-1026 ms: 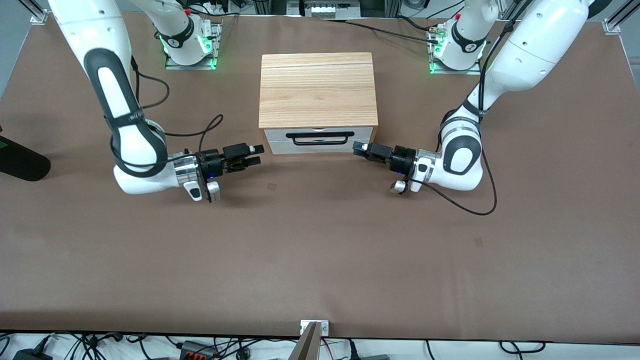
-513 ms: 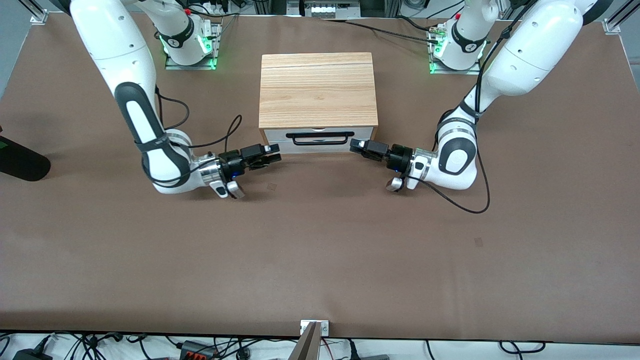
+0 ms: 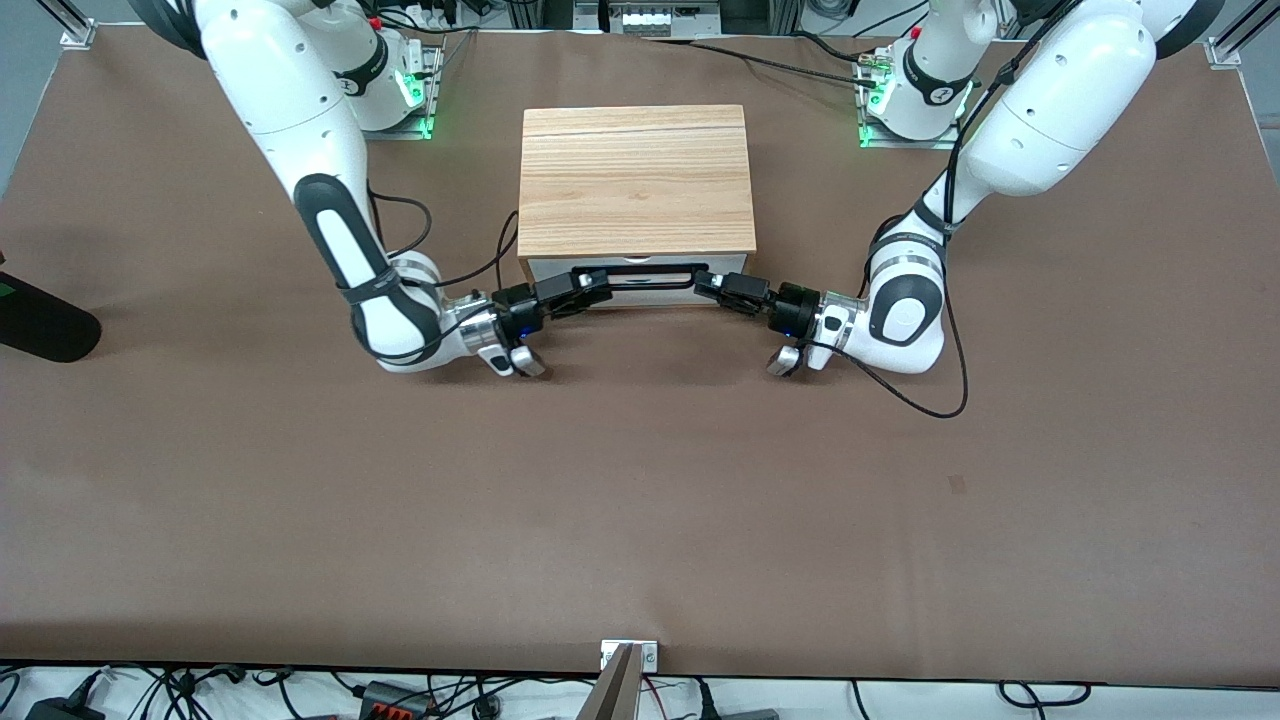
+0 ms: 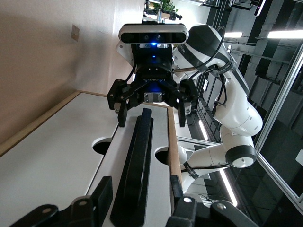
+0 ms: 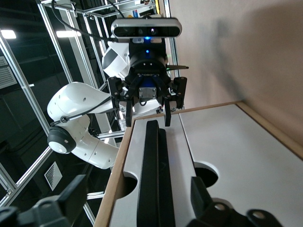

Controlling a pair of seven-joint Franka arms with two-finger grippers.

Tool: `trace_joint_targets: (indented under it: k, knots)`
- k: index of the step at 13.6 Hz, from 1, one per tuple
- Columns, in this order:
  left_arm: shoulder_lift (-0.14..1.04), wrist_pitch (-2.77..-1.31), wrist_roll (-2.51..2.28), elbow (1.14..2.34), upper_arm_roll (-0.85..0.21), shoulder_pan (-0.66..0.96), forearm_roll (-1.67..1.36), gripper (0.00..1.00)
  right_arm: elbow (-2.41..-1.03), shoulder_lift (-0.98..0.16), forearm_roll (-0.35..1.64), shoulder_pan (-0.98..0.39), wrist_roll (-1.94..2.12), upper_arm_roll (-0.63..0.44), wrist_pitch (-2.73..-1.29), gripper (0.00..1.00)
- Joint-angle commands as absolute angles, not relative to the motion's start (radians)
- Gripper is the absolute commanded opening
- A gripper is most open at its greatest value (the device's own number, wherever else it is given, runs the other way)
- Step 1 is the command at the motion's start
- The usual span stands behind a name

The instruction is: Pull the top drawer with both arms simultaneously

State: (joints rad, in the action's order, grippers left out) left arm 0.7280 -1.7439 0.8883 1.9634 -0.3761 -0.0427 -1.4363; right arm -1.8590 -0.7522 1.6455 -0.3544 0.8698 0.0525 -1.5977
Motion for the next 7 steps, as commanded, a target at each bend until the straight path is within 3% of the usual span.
trace_joint_targets:
  k: [1,3,7]
  knots:
    - [0.719,-1.736,0.914,1.974,-0.388,-0.040,-1.463,0.49,-1.878,-0.758,1.667,-0.351,0.890,0.051,-1.592,0.75]
    - [0.718,-1.736,0.914,1.974,-0.388,-0.040,-1.463,0.42,-1.885,-0.759,1.664,-0.350,0.891,0.051,-1.591,0.72]
    - [0.721,-1.740,0.946,1.976,-0.397,-0.035,-1.473,0.38,-1.901,-0.758,1.655,-0.348,0.891,0.049,-1.583,0.72]
